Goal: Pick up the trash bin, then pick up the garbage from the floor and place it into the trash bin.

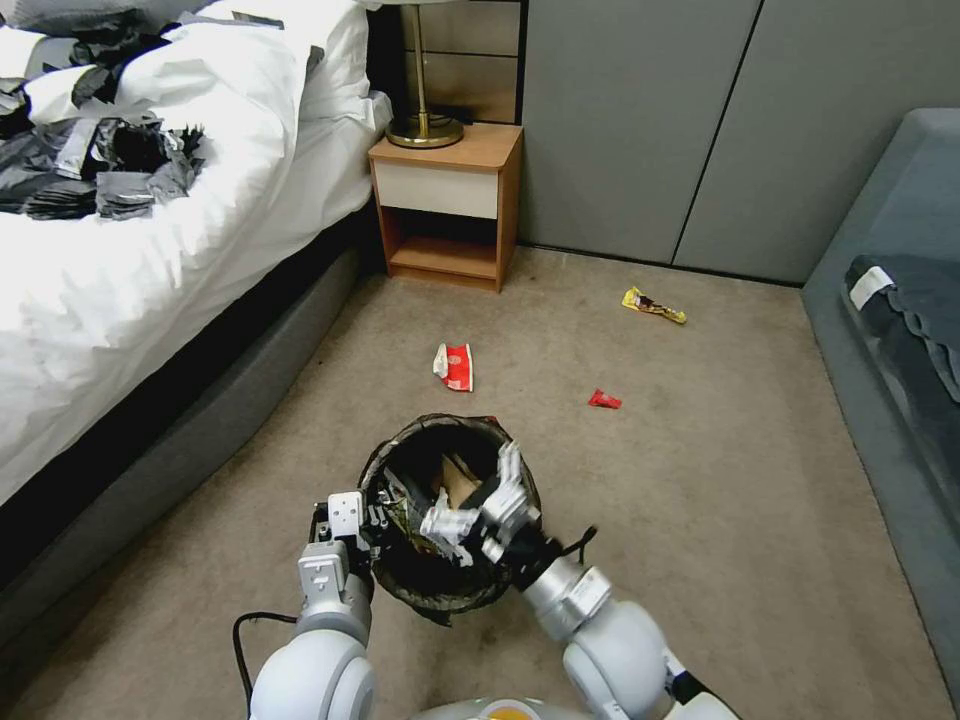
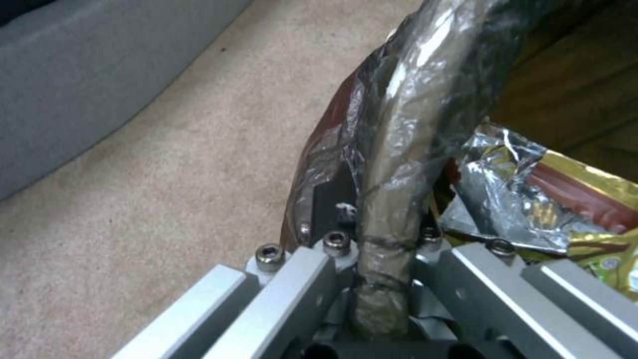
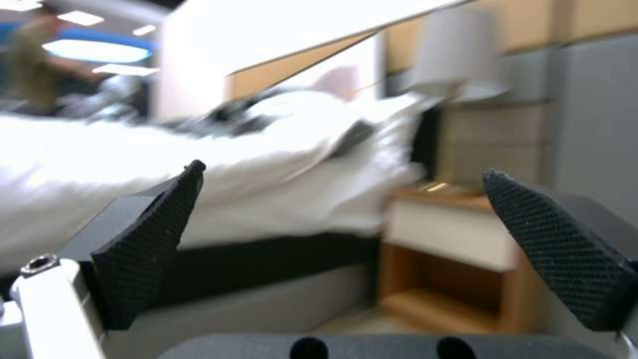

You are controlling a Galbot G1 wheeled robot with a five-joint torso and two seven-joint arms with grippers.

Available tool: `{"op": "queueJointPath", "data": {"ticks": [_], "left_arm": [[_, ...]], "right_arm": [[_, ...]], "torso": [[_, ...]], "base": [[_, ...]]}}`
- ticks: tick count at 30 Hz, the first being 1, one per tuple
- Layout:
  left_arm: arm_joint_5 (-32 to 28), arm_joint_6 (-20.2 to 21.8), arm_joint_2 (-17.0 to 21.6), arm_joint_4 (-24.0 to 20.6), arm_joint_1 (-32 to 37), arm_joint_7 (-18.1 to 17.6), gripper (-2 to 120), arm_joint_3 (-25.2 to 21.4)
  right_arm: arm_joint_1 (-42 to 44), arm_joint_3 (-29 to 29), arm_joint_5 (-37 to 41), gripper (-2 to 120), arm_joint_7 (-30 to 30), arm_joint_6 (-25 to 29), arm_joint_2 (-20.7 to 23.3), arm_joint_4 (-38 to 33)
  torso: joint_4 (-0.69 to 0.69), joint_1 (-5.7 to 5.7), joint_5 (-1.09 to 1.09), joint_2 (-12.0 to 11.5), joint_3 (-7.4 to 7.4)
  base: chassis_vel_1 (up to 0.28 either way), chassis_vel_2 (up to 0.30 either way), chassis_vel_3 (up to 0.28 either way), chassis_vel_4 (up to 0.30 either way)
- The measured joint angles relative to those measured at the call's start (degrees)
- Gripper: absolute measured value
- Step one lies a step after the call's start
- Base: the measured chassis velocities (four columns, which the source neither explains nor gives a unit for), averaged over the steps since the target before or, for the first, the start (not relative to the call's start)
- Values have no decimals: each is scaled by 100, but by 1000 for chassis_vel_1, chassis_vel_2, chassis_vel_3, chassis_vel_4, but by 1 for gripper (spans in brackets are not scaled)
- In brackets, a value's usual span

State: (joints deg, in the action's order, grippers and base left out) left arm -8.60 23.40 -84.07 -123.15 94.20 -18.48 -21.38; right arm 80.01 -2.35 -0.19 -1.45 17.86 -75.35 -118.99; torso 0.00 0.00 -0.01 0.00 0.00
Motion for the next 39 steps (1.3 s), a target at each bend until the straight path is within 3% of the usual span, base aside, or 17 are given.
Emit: {"op": "queueJointPath", "data": {"ticks": [8,22,39], "left_arm": [[-132,-9,-31,-10,-85,12,0,-151],[-280,-208,-82,-110,-73,14,0,-198],[-320,-504,-105,-101,-87,-37,0,-175]], "right_arm": [[821,-928,-7,100,-779,134,-184,-637],[1562,-1899,172,100,-1248,929,-343,68],[1547,-2092,199,100,-1271,1034,-362,361]], "torso": [[-1,1,1,0,0],[0,0,1,0,0],[0,0,1,0,0]], "base": [[0,0,0,0],[0,0,0,0],[0,0,0,0]]}}
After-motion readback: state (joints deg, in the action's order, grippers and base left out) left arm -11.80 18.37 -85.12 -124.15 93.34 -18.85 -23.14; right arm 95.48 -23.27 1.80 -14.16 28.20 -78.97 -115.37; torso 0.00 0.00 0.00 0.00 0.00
